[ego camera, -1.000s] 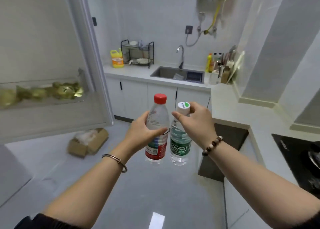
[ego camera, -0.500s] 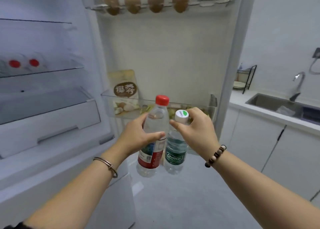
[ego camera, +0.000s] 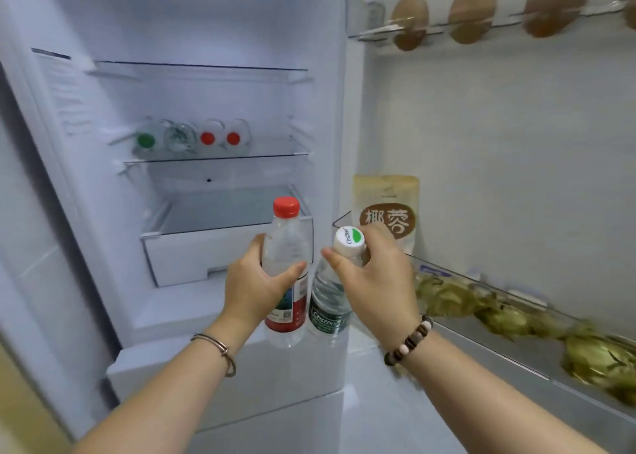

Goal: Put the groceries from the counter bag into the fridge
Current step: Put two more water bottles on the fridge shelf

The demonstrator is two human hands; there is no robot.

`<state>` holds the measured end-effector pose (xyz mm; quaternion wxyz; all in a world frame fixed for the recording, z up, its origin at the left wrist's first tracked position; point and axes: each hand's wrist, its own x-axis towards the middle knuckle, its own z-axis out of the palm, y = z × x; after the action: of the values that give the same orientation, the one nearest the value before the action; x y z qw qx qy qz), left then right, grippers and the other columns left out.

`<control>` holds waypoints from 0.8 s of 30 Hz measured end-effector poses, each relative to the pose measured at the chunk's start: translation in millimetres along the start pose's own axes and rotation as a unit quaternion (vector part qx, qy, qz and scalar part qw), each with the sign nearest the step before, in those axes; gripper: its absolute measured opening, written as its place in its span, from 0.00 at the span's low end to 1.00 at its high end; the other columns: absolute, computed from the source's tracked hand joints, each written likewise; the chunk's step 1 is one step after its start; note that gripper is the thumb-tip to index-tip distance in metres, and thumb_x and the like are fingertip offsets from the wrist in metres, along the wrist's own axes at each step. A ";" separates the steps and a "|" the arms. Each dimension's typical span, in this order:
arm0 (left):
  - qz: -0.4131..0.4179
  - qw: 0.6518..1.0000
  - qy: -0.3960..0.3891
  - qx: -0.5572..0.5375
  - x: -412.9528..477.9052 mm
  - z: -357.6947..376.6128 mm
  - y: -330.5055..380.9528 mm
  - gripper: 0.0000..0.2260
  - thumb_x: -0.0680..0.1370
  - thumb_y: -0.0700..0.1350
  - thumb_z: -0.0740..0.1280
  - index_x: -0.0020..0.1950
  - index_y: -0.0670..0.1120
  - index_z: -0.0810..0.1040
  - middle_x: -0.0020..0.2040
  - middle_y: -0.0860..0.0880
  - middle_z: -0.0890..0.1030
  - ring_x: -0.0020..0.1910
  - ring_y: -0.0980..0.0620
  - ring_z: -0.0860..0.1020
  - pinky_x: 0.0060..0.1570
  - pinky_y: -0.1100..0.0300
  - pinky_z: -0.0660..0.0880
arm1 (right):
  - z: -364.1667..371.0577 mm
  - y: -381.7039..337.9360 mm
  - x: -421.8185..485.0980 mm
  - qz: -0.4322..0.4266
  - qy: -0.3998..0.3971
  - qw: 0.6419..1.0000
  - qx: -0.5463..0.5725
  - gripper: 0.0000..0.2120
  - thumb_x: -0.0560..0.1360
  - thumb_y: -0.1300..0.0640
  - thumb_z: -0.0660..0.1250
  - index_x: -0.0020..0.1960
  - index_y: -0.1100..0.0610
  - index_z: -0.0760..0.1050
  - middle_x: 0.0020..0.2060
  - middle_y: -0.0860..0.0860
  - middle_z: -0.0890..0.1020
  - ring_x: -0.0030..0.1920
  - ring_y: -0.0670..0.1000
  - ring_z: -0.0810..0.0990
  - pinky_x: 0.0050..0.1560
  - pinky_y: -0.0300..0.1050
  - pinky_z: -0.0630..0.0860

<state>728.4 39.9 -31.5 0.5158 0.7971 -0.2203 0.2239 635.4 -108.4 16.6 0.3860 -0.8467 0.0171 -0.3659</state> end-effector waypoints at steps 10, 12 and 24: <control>-0.085 0.991 0.084 0.067 66.0 -22.2 -69.2 0.13 0.72 0.54 0.71 0.50 0.51 0.72 0.41 0.56 0.77 0.43 0.50 0.78 0.41 0.58 0.75 | 89.7 0.5 43.3 0.020 -0.026 0.998 0.050 0.10 0.73 0.51 0.70 0.47 0.54 0.71 0.45 0.44 0.69 0.39 0.36 0.70 0.40 0.24 0.67; -0.086 0.990 0.086 0.069 84.9 -28.0 -83.9 0.13 0.72 0.56 0.70 0.50 0.52 0.72 0.41 0.56 0.78 0.43 0.52 0.78 0.42 0.55 0.77 | 105.2 2.9 51.9 0.033 -0.019 0.997 0.060 0.10 0.72 0.51 0.70 0.46 0.53 0.70 0.43 0.43 0.69 0.39 0.36 0.71 0.40 0.25 0.68; -0.084 0.992 0.082 0.040 205.0 -63.0 -158.8 0.14 0.71 0.57 0.71 0.50 0.53 0.72 0.41 0.57 0.78 0.42 0.54 0.78 0.39 0.59 0.74 | 205.8 -17.9 146.7 0.063 0.081 0.992 0.071 0.10 0.72 0.52 0.70 0.46 0.56 0.73 0.46 0.46 0.71 0.40 0.44 0.73 0.36 0.28 0.64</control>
<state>977.2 132.1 -3.6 0.5168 0.8117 -0.1003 0.2531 868.4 -9.6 28.1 0.4652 -0.7819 0.0755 -0.4081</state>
